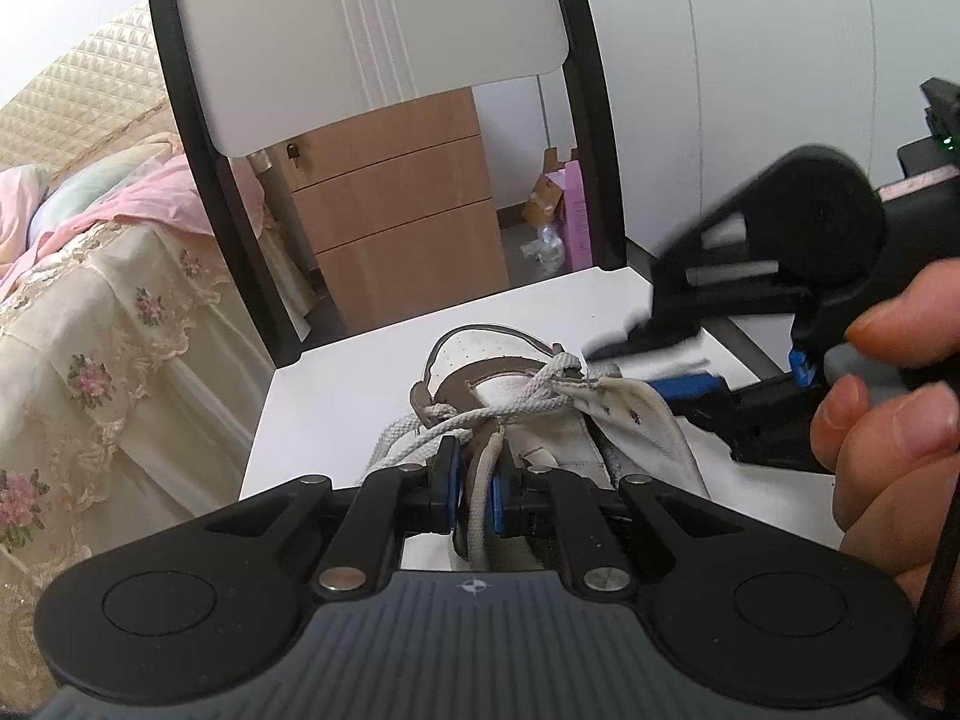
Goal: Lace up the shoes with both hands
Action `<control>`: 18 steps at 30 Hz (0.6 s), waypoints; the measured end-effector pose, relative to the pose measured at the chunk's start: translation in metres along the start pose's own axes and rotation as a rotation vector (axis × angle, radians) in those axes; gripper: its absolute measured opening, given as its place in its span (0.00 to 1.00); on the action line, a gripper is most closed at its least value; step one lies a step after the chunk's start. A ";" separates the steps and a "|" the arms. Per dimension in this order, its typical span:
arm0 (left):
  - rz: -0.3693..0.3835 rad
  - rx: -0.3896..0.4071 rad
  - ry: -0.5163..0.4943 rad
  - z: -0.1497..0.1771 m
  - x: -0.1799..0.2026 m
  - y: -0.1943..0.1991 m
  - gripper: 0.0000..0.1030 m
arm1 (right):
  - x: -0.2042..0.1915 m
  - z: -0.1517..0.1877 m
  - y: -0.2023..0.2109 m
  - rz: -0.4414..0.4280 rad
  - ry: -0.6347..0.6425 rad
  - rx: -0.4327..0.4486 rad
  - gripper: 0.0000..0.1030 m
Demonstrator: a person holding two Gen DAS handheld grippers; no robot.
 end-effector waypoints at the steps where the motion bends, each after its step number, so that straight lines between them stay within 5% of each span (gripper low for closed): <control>1: -0.004 -0.001 -0.001 0.000 0.000 0.000 0.11 | -0.001 0.000 -0.001 0.009 0.021 0.001 0.02; 7: -0.029 -0.004 -0.004 0.001 0.001 -0.001 0.11 | -0.010 -0.015 0.015 -0.007 0.110 0.086 0.02; 18: -0.047 -0.011 0.007 0.000 0.001 -0.002 0.11 | 0.034 -0.068 0.073 0.091 0.045 0.291 0.02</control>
Point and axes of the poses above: each gripper's, at about its wrist camera, not at the fingertips, and y roughly against the way its jaws point, x to its right, z to its underside, the point moved 7 cm from there along -y, roughly the way its jaws point, and after that the axes turned 6 degrees about y, right-handed, at the moved point
